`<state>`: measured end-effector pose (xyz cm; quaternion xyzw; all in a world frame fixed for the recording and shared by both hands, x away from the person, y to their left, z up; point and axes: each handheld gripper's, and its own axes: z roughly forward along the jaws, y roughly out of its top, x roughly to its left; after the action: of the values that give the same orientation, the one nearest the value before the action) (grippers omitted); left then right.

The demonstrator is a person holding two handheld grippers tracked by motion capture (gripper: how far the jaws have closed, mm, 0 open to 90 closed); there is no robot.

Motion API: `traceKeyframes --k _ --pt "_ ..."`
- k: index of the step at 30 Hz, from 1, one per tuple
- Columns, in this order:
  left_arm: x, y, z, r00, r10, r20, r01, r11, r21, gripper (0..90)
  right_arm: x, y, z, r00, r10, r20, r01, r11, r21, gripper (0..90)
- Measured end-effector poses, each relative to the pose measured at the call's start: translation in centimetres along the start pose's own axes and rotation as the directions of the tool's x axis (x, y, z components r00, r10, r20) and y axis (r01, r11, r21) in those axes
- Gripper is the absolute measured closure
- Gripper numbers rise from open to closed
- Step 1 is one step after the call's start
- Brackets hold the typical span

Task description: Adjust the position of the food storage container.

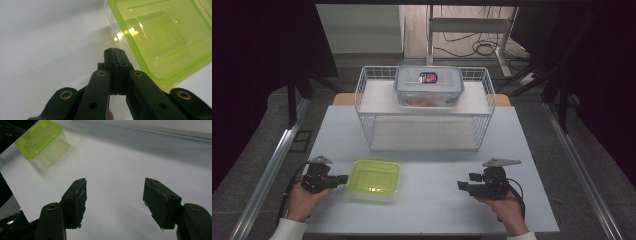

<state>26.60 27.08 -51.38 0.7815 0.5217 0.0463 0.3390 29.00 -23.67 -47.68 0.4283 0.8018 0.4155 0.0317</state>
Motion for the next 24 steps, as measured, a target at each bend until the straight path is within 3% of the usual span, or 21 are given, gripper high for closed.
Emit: traceKeyframes --k 2,16,22,24 --pt "-0.8 0.1 0.4 0.9997 0.026 -0.002 -0.025 0.9997 0.007 90.0 0.0 0.0 0.0 1.0000 0.005 0.003 -0.005 1.000 -0.008 35.7" --pt "-3.5 1.5 2.5 0.9975 0.066 0.024 -0.067 0.9977 0.013 90.0 -0.1 0.1 0.0 1.0000 0.007 0.003 -0.007 1.000 -0.006 35.7" --pt "-4.3 2.2 3.2 0.9967 0.074 0.035 -0.074 0.9972 0.009 90.0 -0.1 0.1 0.0 1.0000 0.005 -0.001 -0.005 1.000 -0.001 35.7" --pt "-4.5 2.5 3.2 0.9962 0.064 0.059 -0.065 0.9979 0.000 90.0 -0.1 0.1 0.0 1.0000 0.005 -0.004 -0.005 1.000 0.000 35.7"
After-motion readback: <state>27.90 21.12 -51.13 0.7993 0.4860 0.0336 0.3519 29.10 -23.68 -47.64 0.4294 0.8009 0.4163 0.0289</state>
